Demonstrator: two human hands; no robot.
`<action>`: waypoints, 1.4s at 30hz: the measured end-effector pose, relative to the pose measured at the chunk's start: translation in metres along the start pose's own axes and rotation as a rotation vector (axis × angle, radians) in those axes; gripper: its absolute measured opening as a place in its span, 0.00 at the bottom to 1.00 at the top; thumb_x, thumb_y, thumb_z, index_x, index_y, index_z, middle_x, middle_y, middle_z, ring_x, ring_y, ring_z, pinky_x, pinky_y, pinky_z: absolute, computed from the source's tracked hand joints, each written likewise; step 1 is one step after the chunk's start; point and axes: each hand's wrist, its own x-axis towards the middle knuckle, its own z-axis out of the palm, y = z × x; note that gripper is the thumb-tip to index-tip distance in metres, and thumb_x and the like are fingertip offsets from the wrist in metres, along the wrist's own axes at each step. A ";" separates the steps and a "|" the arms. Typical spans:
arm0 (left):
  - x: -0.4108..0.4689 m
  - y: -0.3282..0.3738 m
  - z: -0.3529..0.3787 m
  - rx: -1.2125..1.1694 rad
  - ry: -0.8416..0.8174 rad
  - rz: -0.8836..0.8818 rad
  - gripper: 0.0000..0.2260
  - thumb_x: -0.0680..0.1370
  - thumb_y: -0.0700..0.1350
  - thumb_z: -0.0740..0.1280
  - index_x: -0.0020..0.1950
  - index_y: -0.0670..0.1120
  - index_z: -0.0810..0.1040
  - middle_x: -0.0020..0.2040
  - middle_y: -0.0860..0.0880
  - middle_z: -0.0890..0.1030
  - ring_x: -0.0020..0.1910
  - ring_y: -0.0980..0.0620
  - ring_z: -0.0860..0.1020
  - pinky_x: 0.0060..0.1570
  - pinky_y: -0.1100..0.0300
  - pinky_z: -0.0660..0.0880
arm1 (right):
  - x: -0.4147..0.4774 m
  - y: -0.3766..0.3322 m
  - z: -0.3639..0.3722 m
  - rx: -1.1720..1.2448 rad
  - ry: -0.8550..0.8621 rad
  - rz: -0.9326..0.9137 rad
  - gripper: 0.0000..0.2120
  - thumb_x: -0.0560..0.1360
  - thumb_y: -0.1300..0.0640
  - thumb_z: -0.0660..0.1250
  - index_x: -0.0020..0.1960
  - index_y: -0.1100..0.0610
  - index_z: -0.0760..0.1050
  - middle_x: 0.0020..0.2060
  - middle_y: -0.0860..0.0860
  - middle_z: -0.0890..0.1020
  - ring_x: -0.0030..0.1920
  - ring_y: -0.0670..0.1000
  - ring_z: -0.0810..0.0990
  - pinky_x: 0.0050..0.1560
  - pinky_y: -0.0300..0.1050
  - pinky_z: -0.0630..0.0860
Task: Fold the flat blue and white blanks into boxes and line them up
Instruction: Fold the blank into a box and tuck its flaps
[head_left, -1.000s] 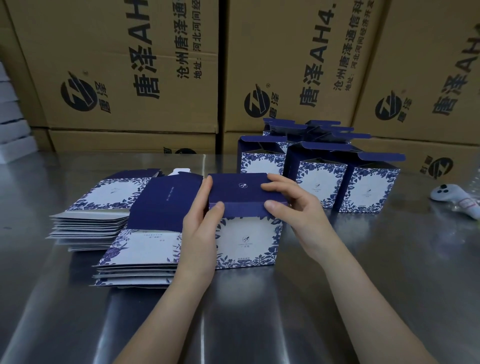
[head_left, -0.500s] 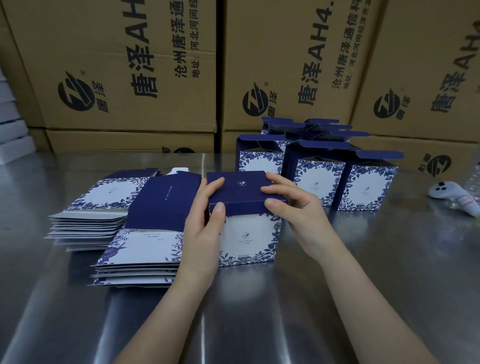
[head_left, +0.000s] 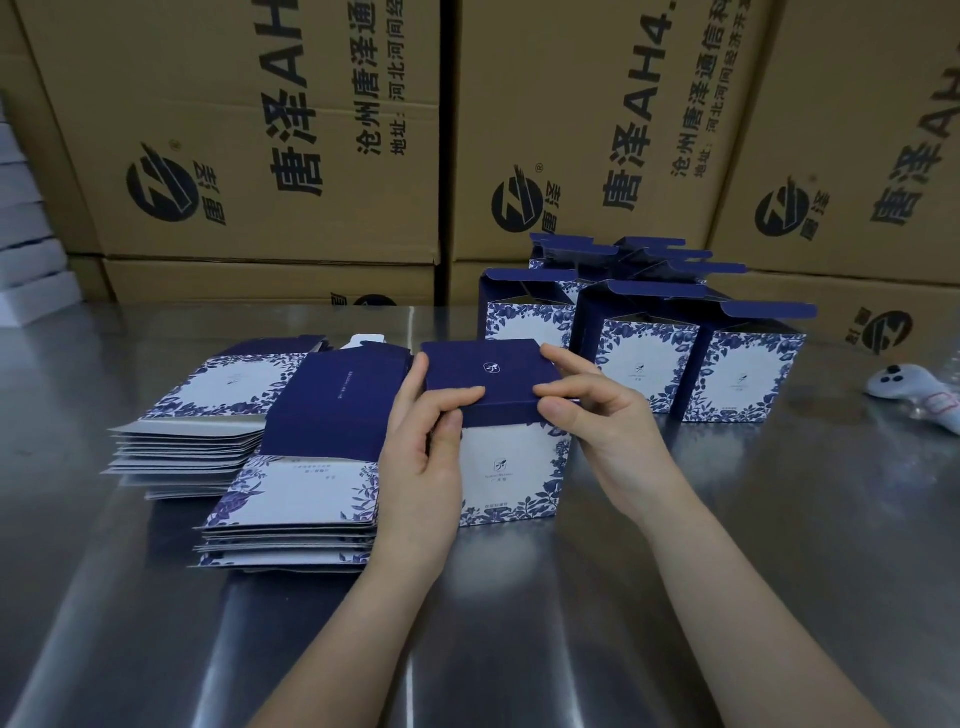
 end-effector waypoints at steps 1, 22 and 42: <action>0.000 0.001 0.000 0.008 -0.004 0.014 0.17 0.83 0.37 0.60 0.51 0.59 0.80 0.76 0.58 0.65 0.73 0.49 0.69 0.68 0.49 0.68 | 0.000 0.000 0.000 -0.003 0.002 0.000 0.06 0.63 0.58 0.74 0.40 0.53 0.86 0.65 0.48 0.76 0.64 0.51 0.76 0.59 0.47 0.75; 0.006 0.007 0.006 0.049 0.064 0.113 0.10 0.74 0.36 0.74 0.45 0.51 0.84 0.55 0.58 0.81 0.72 0.54 0.68 0.51 0.82 0.64 | -0.007 -0.007 0.026 -0.235 0.045 -0.058 0.13 0.67 0.66 0.75 0.38 0.48 0.84 0.60 0.45 0.77 0.62 0.44 0.76 0.65 0.48 0.71; 0.007 -0.004 -0.001 -0.229 0.066 0.007 0.11 0.77 0.36 0.70 0.45 0.53 0.80 0.61 0.60 0.81 0.71 0.65 0.69 0.64 0.70 0.66 | -0.004 -0.008 0.014 -0.134 -0.025 -0.013 0.06 0.65 0.54 0.73 0.42 0.52 0.84 0.59 0.46 0.79 0.63 0.47 0.76 0.51 0.39 0.75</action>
